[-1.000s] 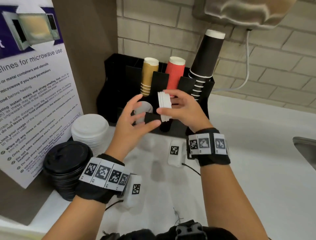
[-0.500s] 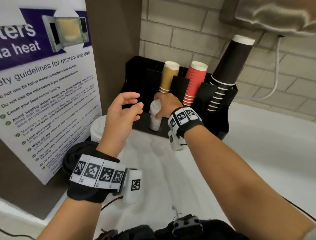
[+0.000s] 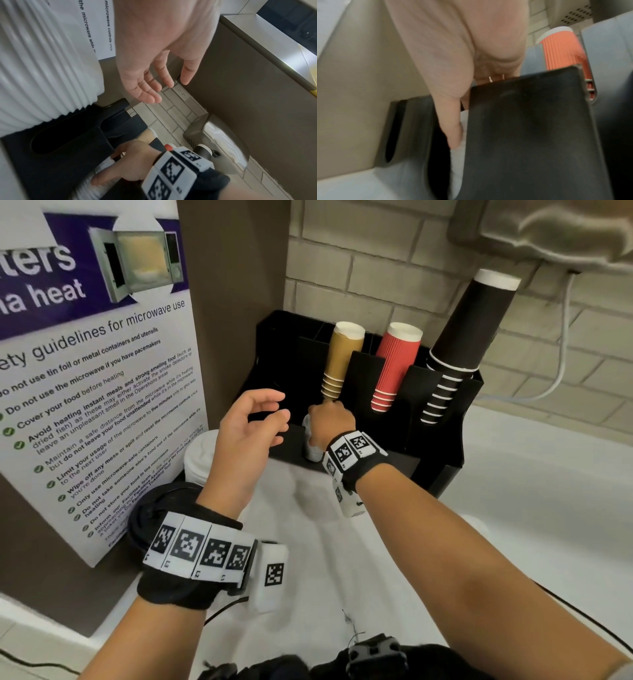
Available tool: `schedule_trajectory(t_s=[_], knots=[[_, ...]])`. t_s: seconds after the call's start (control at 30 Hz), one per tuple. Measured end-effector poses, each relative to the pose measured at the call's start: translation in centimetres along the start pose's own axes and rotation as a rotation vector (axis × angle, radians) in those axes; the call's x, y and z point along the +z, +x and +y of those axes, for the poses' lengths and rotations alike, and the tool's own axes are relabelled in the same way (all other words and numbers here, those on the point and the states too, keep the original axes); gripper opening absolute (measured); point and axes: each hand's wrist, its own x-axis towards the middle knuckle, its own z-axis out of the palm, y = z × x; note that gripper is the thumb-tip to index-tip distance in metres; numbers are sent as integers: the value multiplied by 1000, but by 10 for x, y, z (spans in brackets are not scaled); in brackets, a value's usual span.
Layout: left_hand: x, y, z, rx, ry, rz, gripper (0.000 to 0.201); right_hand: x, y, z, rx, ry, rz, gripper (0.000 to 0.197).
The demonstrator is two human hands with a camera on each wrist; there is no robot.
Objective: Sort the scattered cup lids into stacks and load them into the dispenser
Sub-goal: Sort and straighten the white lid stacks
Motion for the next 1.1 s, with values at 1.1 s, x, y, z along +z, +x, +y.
schedule_trajectory(t_s=[1.1], knots=[[52,-46,-31,-202,49,-333,15,39,-214,171,734,649,-215,92]])
